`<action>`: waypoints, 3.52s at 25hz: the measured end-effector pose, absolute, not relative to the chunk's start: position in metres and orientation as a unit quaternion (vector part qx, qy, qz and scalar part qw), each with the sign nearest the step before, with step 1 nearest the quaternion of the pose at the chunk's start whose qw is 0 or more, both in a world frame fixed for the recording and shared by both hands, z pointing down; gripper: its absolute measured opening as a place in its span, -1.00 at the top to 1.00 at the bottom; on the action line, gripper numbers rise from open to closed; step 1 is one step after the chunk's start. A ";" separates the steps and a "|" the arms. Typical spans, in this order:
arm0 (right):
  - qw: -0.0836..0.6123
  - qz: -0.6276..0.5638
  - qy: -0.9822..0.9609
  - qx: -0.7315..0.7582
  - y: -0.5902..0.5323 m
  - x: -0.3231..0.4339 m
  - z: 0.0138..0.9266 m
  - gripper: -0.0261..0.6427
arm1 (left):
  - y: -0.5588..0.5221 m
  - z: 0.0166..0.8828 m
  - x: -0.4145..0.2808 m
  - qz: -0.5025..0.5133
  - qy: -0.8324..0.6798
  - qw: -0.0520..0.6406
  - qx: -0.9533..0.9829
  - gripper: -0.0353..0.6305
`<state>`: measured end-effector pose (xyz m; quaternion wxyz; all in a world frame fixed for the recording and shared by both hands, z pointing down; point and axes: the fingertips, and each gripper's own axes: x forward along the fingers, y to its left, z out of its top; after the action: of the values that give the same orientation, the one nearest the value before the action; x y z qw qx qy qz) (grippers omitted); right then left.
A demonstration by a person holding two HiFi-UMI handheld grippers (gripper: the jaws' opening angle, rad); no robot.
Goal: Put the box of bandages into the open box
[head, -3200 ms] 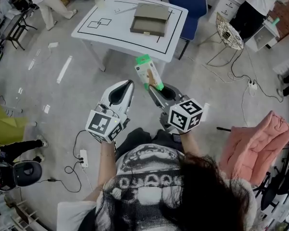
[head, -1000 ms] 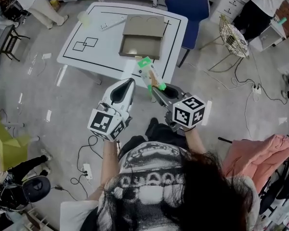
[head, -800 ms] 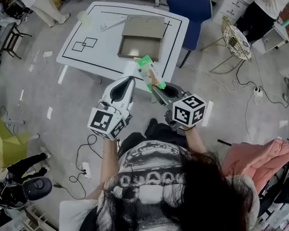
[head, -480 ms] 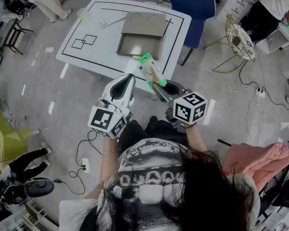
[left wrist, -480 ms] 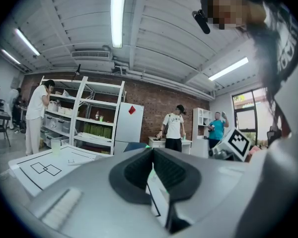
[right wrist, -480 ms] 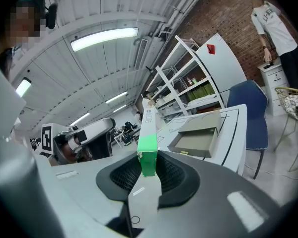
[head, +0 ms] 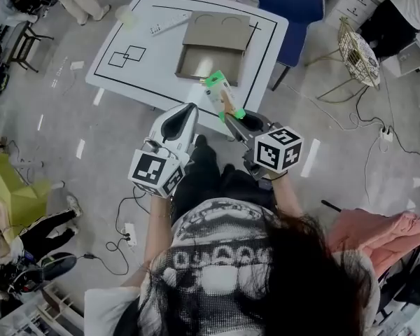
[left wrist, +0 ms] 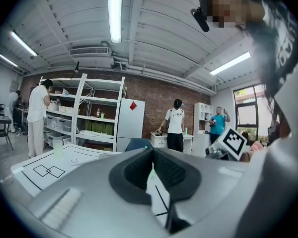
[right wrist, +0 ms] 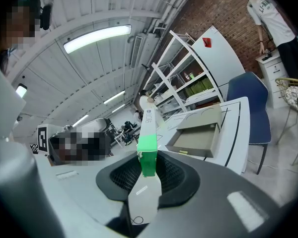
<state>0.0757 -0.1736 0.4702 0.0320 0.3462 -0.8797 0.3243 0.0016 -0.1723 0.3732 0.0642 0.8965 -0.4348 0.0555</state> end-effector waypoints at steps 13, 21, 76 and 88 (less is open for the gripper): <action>0.116 0.349 -0.859 0.357 -0.258 0.050 0.511 0.66 | -0.252 0.374 -0.034 0.072 -0.400 0.050 0.912 0.89; 0.192 0.369 -0.844 0.339 -0.323 0.023 0.554 0.66 | -0.304 0.381 -0.079 0.069 -0.396 0.061 0.914 0.89; 0.299 0.423 -0.777 0.357 -0.413 0.046 0.603 0.27 | -0.355 0.390 -0.102 0.062 -0.399 0.085 0.911 0.89; 0.226 0.363 -0.836 0.344 -0.401 0.032 0.544 0.35 | -0.346 0.393 -0.090 0.063 -0.399 0.099 0.909 0.89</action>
<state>0.0315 -0.4009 0.5439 0.2263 0.3439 -0.8360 0.3628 -0.0899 -0.3463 0.3932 0.0987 0.9095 -0.3989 0.0630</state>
